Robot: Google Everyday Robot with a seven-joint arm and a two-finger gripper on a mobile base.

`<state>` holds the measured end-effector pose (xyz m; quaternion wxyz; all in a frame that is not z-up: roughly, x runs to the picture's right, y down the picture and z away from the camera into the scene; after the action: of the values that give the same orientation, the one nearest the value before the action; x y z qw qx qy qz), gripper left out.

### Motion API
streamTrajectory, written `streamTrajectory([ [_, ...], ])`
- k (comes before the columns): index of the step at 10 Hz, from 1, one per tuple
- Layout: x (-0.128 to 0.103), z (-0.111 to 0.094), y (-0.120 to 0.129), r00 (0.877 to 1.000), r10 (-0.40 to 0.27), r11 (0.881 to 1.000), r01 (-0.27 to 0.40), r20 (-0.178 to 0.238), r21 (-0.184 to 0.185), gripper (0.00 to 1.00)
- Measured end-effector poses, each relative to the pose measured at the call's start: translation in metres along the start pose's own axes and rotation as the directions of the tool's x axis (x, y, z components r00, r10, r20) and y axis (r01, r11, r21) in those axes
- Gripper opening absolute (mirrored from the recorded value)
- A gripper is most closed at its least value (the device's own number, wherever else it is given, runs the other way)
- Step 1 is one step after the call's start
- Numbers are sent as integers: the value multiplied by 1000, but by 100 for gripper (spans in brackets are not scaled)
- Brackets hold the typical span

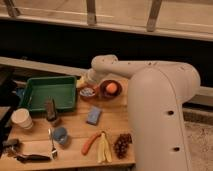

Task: Wipe red bowl with towel

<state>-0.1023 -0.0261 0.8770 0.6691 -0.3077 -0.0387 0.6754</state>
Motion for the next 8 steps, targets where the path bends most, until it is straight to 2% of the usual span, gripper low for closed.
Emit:
streamTrajectory([
  [3, 2, 21, 2, 1000, 12, 999, -13, -26, -34, 70],
  [8, 5, 43, -15, 997, 49, 998, -52, -58, -47, 70],
])
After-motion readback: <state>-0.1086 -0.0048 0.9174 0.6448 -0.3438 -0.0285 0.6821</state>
